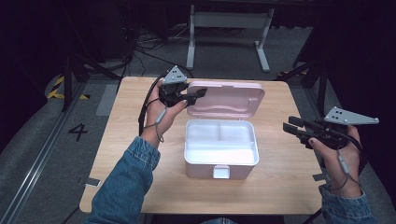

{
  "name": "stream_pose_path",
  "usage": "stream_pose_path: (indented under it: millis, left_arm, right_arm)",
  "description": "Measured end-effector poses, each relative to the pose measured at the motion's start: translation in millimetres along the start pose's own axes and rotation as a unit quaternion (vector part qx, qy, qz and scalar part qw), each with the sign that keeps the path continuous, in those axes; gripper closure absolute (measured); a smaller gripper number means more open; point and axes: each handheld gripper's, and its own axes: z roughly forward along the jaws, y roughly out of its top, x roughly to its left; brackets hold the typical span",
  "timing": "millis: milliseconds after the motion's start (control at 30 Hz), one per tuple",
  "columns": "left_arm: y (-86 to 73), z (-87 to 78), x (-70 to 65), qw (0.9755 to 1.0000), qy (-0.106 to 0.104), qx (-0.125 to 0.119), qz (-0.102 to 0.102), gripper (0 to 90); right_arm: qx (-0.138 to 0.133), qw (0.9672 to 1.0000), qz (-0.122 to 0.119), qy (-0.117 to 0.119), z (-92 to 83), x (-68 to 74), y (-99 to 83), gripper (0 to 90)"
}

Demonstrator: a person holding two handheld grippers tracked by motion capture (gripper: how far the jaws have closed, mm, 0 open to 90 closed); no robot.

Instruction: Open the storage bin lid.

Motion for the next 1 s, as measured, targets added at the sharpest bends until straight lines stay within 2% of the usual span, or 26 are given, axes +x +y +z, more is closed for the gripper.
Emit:
stream_pose_path:
  millis: [33,67,233,300,533,667,767,1000]
  left_arm:
    - [0.2,1.2,0.4,1.0000,0.001,0.001,-0.006,60.3]
    - [0.8,2.3,2.1,1.0000,0.003,0.002,-0.002,60.3]
    - [2.7,8.0,7.7,0.9999,0.010,0.008,-0.008,60.0]
    - [3.2,9.8,9.3,0.9998,0.009,0.012,-0.015,59.6]
    - [3.3,20.3,20.5,0.9993,0.016,0.013,-0.031,58.5]
    - [3.6,26.9,27.2,0.9987,0.019,0.020,-0.043,57.3]
    - [2.8,30.4,31.4,0.9979,0.020,0.018,-0.059,56.4]
    - [0.3,38.9,39.4,0.9971,0.028,0.024,-0.066,53.6]
  right_arm:
    - [0.001,1.0000,0.000,-0.001,0.0,-0.6,-0.4,61.9]
    - [0.003,1.0000,0.001,-0.001,0.2,-1.2,-0.9,61.8]
    - [0.019,0.9997,0.003,-0.014,2.1,-4.7,-3.9,59.2]
    - [0.026,0.9994,0.002,-0.024,3.2,-7.1,-5.3,58.1]
    - [0.036,0.9988,-0.005,-0.033,4.6,-12.6,-8.0,57.4]
    - [0.041,0.9985,-0.006,-0.035,5.6,-17.0,-9.3,57.0]
    - [0.042,0.9986,-0.004,-0.033,6.2,-18.8,-10.0,57.0]
    - [0.045,0.9987,0.004,-0.023,8.1,-20.3,-11.2,57.0]
